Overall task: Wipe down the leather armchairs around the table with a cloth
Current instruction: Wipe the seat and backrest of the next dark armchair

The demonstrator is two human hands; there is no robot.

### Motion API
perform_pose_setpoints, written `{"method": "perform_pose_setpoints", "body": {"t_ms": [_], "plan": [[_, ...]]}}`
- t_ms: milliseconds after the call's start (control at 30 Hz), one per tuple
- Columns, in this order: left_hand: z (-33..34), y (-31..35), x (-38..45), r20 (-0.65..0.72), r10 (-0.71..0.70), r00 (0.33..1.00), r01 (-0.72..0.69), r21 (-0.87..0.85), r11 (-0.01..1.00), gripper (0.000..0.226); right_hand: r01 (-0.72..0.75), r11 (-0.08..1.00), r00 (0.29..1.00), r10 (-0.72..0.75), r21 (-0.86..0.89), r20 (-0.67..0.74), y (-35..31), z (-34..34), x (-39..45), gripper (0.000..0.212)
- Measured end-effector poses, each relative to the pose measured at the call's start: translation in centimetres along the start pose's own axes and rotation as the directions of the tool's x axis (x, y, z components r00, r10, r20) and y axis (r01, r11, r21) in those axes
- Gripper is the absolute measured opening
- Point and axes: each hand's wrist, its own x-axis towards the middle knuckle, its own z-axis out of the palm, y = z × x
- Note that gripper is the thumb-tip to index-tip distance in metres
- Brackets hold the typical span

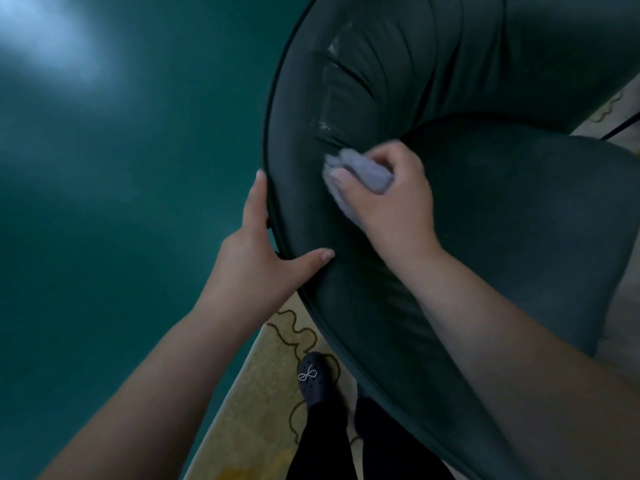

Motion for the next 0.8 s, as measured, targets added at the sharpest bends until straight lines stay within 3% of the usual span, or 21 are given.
{"method": "perform_pose_setpoints", "body": {"t_ms": [133, 267, 333, 400, 500, 567, 667, 800], "plan": [[-0.4, 0.2, 0.8, 0.027, 0.032, 0.999, -0.033, 0.041, 0.999, 0.116, 0.166, 0.981, 0.983, -0.156, -0.101, 0.099, -1.1, 1.7, 0.8, 0.03], [-1.0, 0.5, 1.4, 0.058, 0.037, 0.998, -0.039, 0.028, 0.999, 0.116, -0.105, 0.991, 0.994, 0.103, -0.084, -0.033, 2.9, -0.9, 0.1, 0.027], [-1.2, 0.7, 1.8, 0.059, 0.034, 0.998, -0.035, 0.016, 0.999, 0.117, -0.154, 0.987, 0.987, 0.15, -0.052, -0.064, 2.8, -1.4, 0.5, 0.027], [-1.2, 0.8, 2.2, 0.054, 0.045, 0.998, -0.046, 0.017, 0.999, 0.119, -0.031, 0.999, 0.996, 0.028, -0.04, -0.083, 0.5, -0.5, 1.6, 0.027], [-1.2, 0.6, 2.5, 0.042, 0.059, 0.997, -0.06, 0.024, 0.998, 0.122, 0.18, 0.981, 0.981, -0.174, -0.072, 0.081, -2.3, 2.0, 2.6, 0.03], [-1.1, 0.7, 2.5, 0.051, 0.05, 0.997, -0.052, 0.037, 0.998, 0.123, 0.209, 0.973, 0.975, -0.2, -0.097, 0.098, -1.3, 2.3, 2.5, 0.029], [-1.3, 1.0, 2.6, 0.061, 0.049, 0.997, -0.052, 0.044, 0.998, 0.124, 0.055, 0.998, 0.998, -0.056, -0.028, -0.009, 2.4, 0.5, 1.5, 0.026], [-1.2, 1.4, 2.5, 0.074, 0.051, 0.996, -0.056, 0.061, 0.997, 0.124, -0.248, 0.969, 0.968, 0.248, -0.009, 0.039, 5.0, -0.9, 1.2, 0.027]]}}
